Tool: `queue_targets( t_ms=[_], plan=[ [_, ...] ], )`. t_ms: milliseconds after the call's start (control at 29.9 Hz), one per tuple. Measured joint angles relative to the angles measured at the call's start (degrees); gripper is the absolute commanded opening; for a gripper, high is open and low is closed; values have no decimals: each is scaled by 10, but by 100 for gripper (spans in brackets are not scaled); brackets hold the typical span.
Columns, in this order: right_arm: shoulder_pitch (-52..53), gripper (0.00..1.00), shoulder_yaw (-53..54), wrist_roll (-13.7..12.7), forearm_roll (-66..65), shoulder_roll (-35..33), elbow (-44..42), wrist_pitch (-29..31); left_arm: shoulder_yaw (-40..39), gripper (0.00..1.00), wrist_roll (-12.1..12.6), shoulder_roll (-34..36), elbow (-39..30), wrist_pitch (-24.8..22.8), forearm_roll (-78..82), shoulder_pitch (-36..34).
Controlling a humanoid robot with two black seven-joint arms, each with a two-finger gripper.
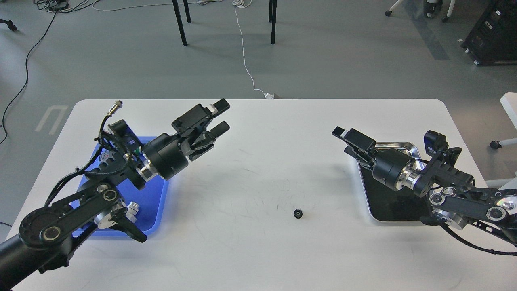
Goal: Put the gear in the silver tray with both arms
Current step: 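Retract the left arm and move the right gripper toward the gear, then grasp the black gear on the table with the right gripper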
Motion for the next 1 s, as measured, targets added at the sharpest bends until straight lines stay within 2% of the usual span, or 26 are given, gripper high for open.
queue_targets(
  t_ms=[167, 301, 434, 601, 769, 1002],
  plan=[
    [155, 98, -175, 0, -116, 6, 17, 0, -129, 98, 0, -27, -2, 3, -16, 124],
    [277, 98, -305, 0, -160, 48, 48, 0, -187, 98, 0, -47, -2, -2, -67, 167],
    [365, 98, -388, 0, -168, 129, 72, 1, -216, 98, 0, -64, -2, -3, -93, 177],
    [411, 98, -457, 0, -185, 241, 74, 1, -219, 98, 0, -67, -2, -3, -95, 177],
    [425, 96, -497, 0, -194, 323, 63, -2, -219, 98, 0, -70, -7, -3, -96, 177],
    [417, 93, -539, 0, -195, 377, 22, -13, -220, 98, 0, -75, -11, -3, -96, 177]
  ],
)
